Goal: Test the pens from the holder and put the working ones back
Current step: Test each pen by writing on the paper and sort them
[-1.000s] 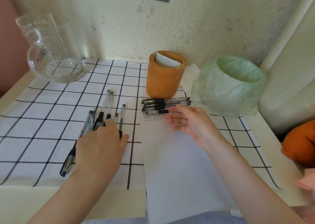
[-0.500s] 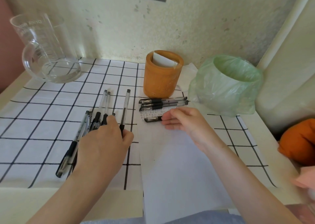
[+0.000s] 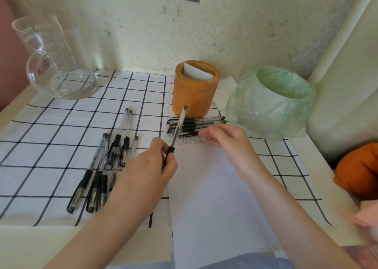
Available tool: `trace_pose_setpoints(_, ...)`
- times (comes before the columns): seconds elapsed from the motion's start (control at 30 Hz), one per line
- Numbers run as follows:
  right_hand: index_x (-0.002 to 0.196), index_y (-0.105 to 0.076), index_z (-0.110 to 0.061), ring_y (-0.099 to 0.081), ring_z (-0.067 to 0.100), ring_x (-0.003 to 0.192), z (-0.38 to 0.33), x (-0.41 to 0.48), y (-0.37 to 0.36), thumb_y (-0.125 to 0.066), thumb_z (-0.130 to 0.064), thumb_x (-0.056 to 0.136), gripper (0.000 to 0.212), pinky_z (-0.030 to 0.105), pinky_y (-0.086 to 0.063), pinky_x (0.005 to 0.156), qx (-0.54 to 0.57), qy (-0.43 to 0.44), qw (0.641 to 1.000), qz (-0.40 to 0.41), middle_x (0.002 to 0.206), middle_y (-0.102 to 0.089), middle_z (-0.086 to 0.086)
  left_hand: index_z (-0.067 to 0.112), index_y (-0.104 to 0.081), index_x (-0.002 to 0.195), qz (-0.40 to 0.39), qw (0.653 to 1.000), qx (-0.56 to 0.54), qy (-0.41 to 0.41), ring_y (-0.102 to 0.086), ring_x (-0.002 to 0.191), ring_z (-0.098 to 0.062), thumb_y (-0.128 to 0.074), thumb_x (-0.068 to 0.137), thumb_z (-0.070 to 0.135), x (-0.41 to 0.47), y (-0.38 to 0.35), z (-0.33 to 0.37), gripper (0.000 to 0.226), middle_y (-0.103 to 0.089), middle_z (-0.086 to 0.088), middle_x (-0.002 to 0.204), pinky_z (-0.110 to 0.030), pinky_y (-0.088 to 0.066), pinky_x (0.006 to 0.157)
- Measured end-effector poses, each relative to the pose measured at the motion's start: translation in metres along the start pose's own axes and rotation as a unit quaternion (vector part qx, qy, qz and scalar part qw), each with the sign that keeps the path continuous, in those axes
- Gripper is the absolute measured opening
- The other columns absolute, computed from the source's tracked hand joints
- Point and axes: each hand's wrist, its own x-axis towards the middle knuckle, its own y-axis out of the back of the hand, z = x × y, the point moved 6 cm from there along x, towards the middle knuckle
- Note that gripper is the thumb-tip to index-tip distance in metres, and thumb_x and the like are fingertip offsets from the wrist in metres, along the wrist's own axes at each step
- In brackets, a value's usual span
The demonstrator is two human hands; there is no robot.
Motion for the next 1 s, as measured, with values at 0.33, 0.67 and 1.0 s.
trace_pose_setpoints(0.33,0.078,-0.072,-0.018,-0.068,0.014,0.094,0.003,0.004,0.013,-0.048,-0.014,0.094,0.029,0.034,-0.048,0.098,-0.015,-0.014,0.999,0.025,0.089,-0.074,-0.001,0.023,-0.046,0.1,-0.035,0.998,-0.06,-0.013,-0.058,0.065,-0.015,-0.036,0.094,0.032,-0.001,-0.008,0.006,0.015,-0.057,0.003,0.067,-0.042,-0.051,0.065)
trace_pose_setpoints(0.67,0.08,-0.071,-0.013,-0.069,0.014,0.093,0.003,0.005,0.01,-0.049,-0.014,0.095,0.027,0.034,-0.05,0.097,0.017,-0.006,1.0,0.012,0.089,-0.074,0.003,0.024,-0.046,0.101,-0.044,0.996,-0.078,-0.017,-0.059,0.061,-0.011,-0.037,0.095,0.028,0.0,-0.013,0.008,0.011,-0.056,0.008,0.068,-0.038,-0.052,0.064)
trace_pose_setpoints(1.0,0.094,-0.07,-0.005,-0.049,0.015,0.049,-0.014,-0.029,-0.026,-0.065,-0.04,0.083,0.038,0.024,-0.037,0.043,0.047,-0.02,0.989,-0.14,0.057,-0.055,0.0,0.033,-0.045,0.09,-0.091,0.984,-0.144,-0.041,-0.056,0.06,-0.004,-0.038,0.096,0.023,-0.003,-0.022,0.016,0.013,-0.056,0.005,0.068,-0.018,-0.043,0.056)
